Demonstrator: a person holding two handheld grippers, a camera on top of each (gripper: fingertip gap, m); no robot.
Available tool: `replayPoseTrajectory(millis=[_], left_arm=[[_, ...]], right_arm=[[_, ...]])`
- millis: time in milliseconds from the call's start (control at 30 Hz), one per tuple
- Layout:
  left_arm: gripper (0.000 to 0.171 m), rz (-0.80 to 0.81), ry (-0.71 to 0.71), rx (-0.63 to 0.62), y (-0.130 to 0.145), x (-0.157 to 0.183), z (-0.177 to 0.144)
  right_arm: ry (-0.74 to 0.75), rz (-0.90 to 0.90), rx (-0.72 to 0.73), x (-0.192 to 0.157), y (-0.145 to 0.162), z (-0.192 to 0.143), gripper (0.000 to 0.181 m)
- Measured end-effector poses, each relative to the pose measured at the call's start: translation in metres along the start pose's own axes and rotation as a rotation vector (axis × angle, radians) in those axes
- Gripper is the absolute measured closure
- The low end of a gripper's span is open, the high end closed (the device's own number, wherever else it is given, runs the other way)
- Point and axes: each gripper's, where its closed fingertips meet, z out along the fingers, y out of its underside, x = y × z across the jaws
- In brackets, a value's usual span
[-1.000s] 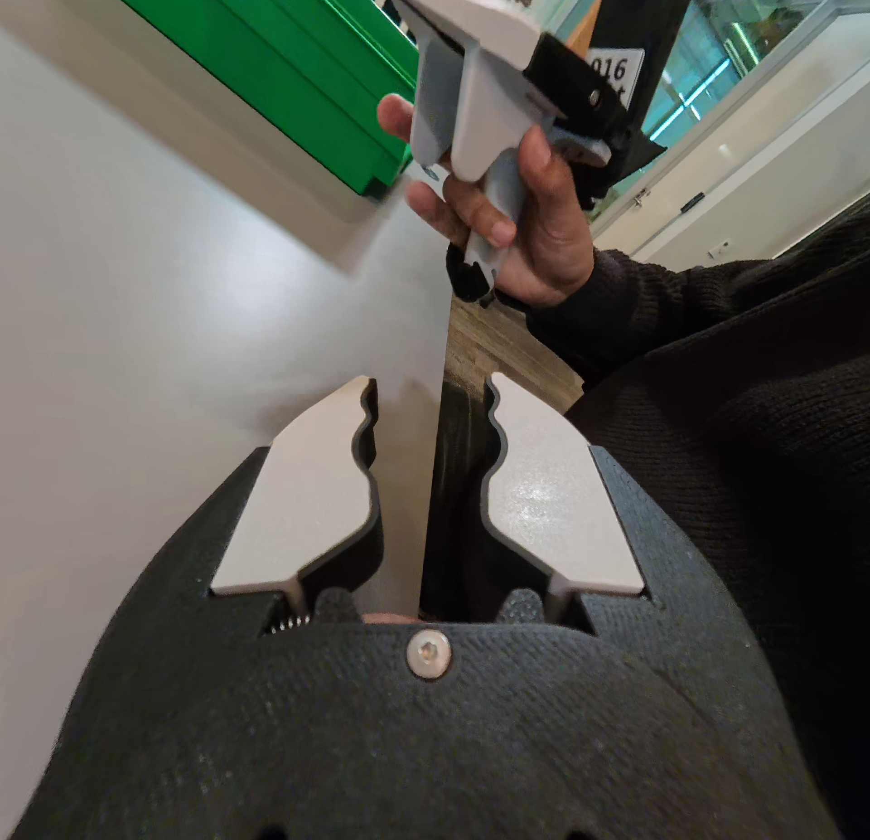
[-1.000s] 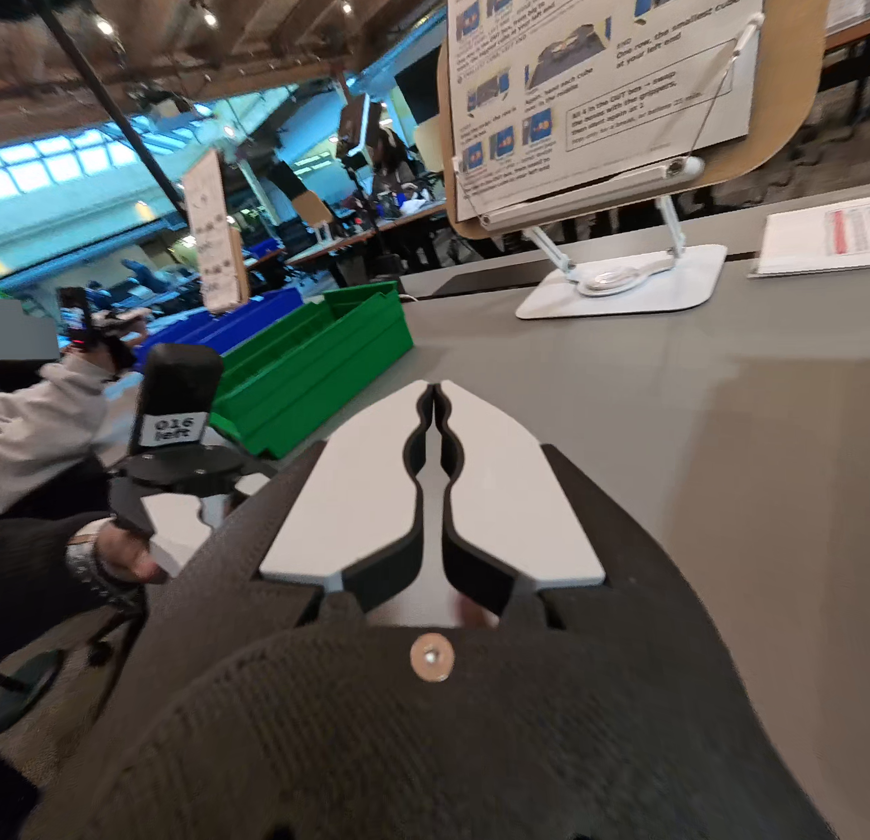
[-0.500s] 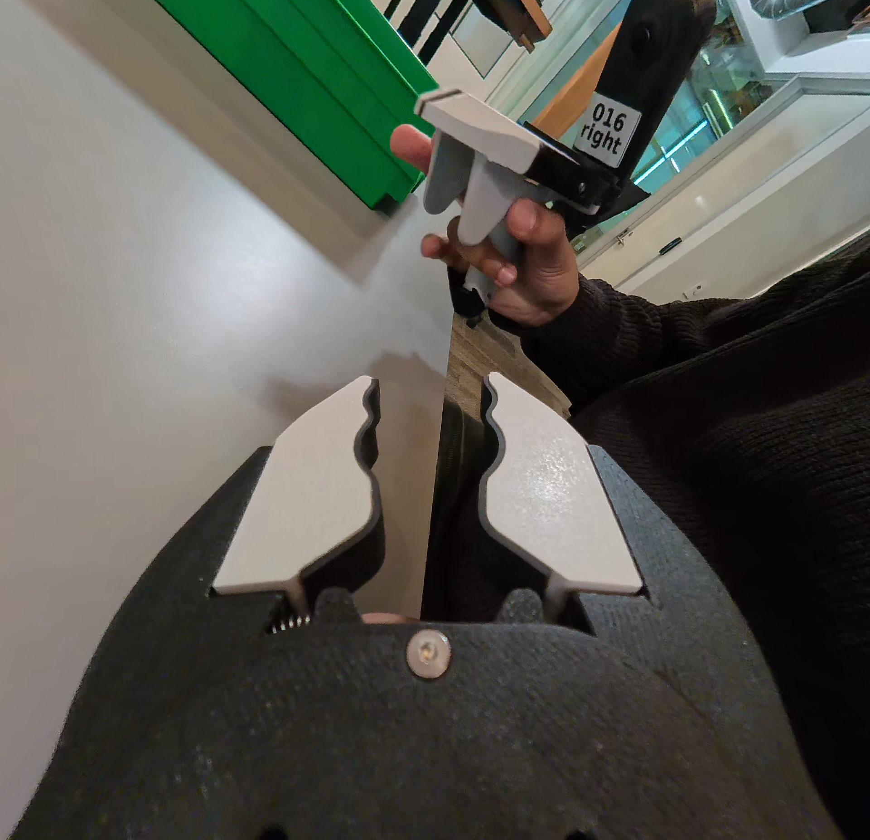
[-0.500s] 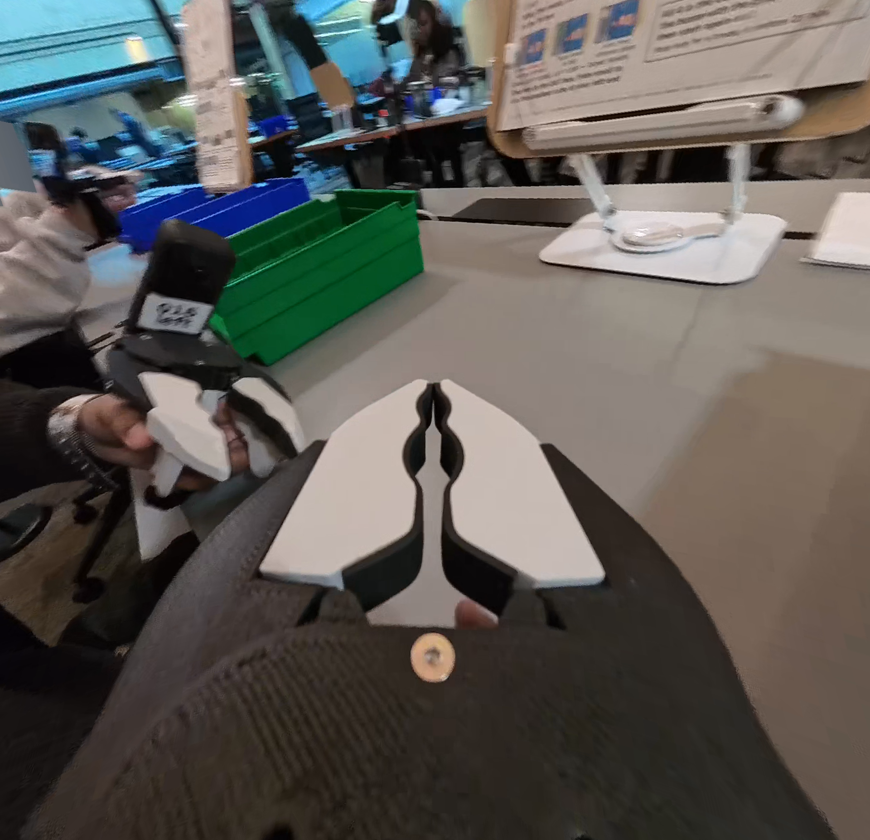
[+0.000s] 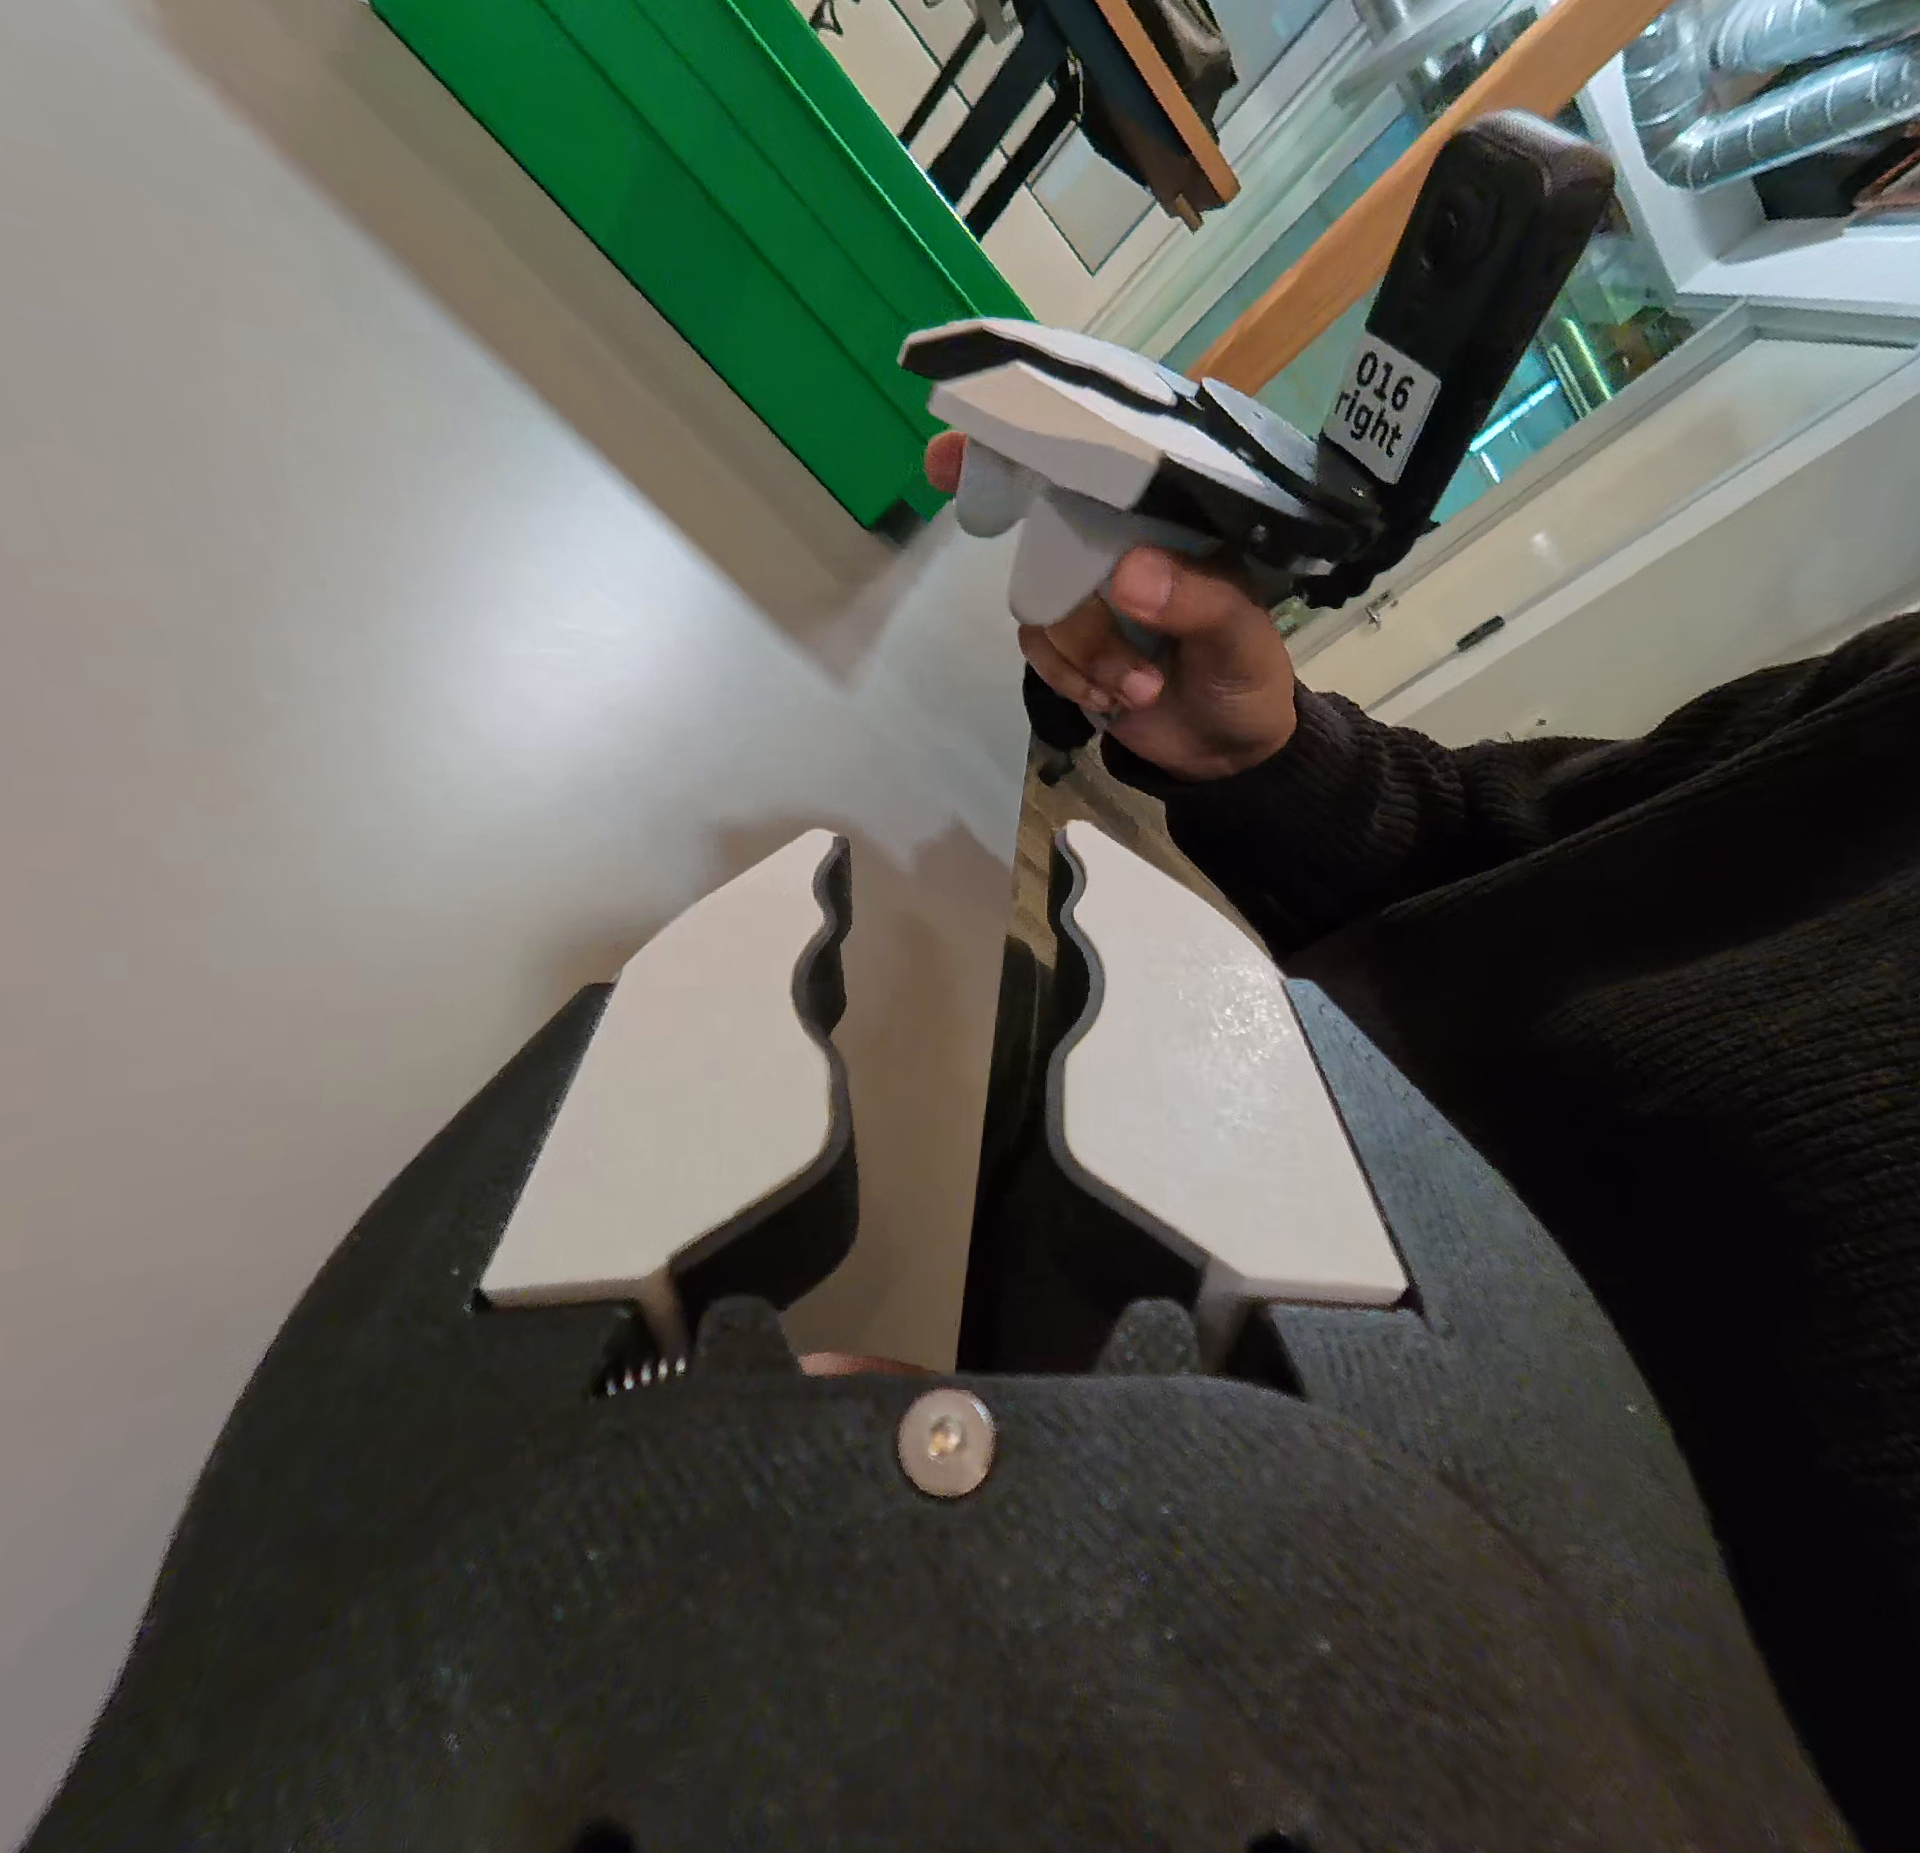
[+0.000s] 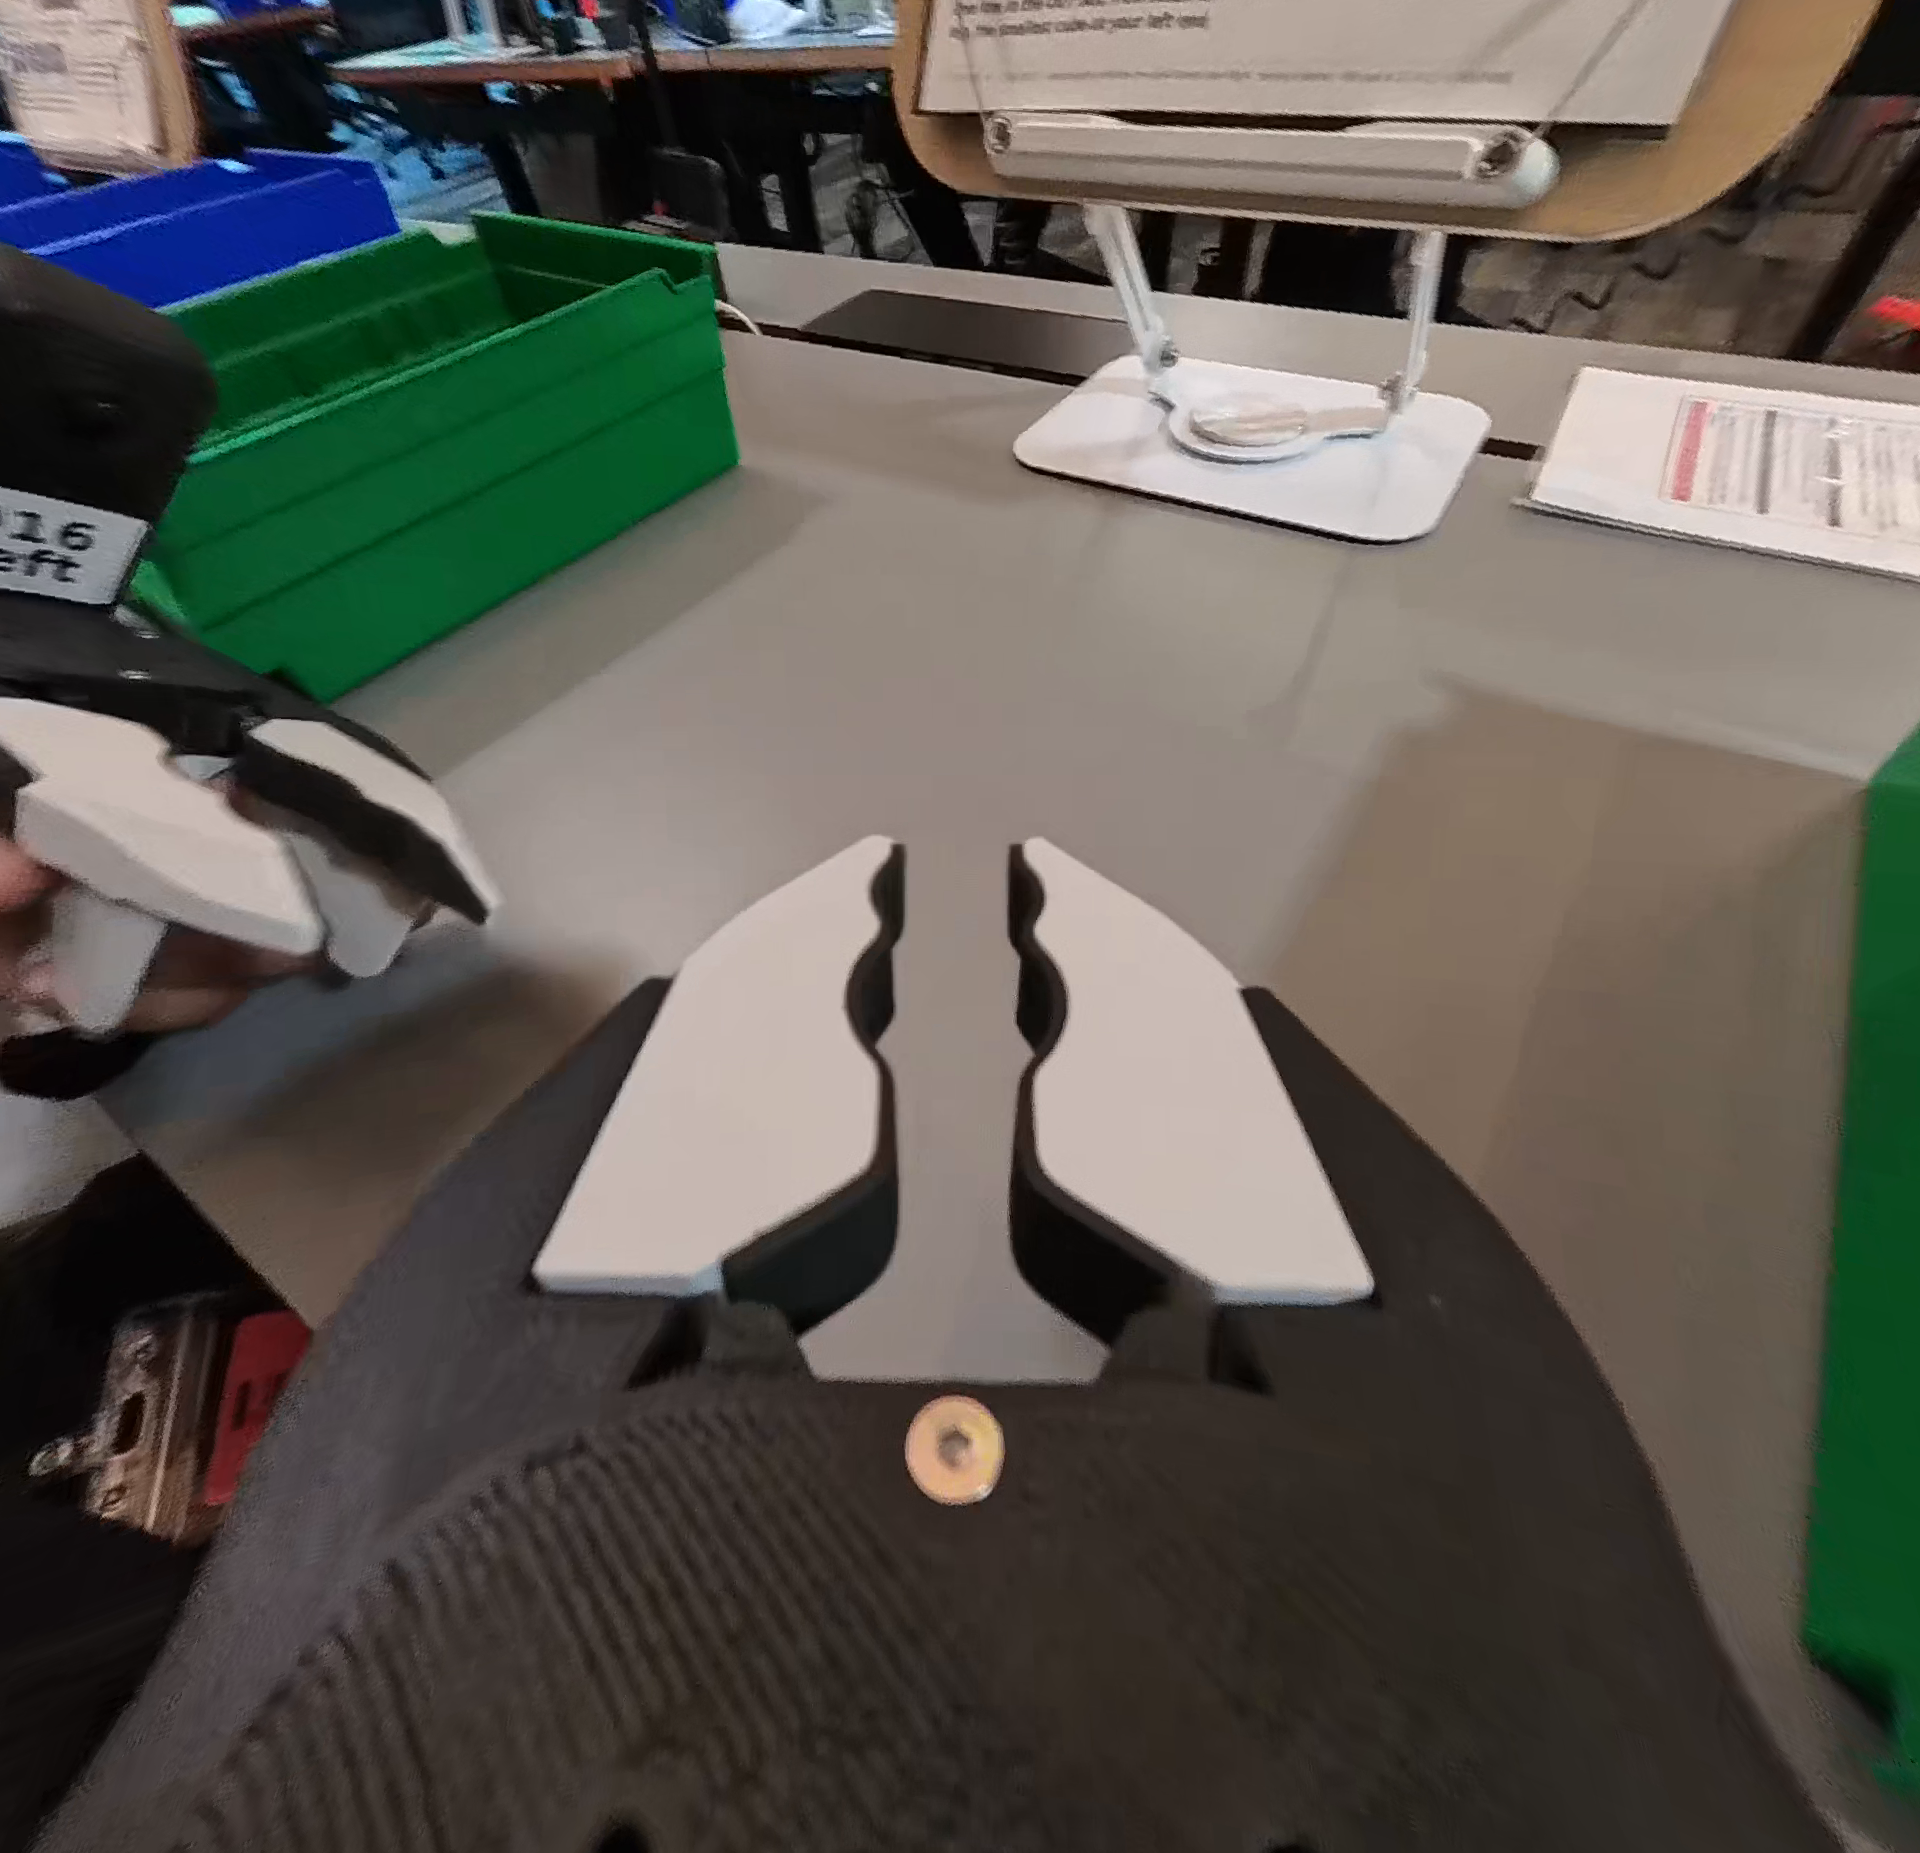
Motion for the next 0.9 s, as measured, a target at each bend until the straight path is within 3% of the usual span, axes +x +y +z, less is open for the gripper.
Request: replayPoseTrajectory(millis=[267,367,500,633,733,867,900], left_arm=[[0.136,-0.009,-0.007,0.033,-0.005,-0.002,-0.004],[0.137,-0.018,0.004,0.029,-0.005,-0.001,-0.003],[0.137,-0.018,0.011,0.025,-0.004,0.001,-0.002],[0.137,-0.018,0.012,0.023,-0.003,0.001,-0.002],[0.137,-0.021,0.015,0.022,-0.003,0.001,-0.001],[0.138,-0.009,0.003,0.027,-0.003,0.000,-0.001],[0.139,0.008,-0.007,0.036,-0.005,0.000,-0.002]], right_arm=[[0.009,-0.016,0.065,0.003,-0.010,-0.002,0.159],[0.017,-0.034,0.092,0.000,-0.014,-0.002,0.181],[-0.122,0.001,0.191,-0.019,-0.025,-0.008,0.181],[-0.046,0.097,0.179,-0.004,-0.027,-0.009,0.181],[-0.035,0.037,0.123,-0.004,-0.023,-0.010,0.181],[-0.013,-0.064,0.181,-0.007,-0.029,-0.014,0.180],[-0.044,-0.071,0.220,-0.012,-0.034,-0.016,0.172]])
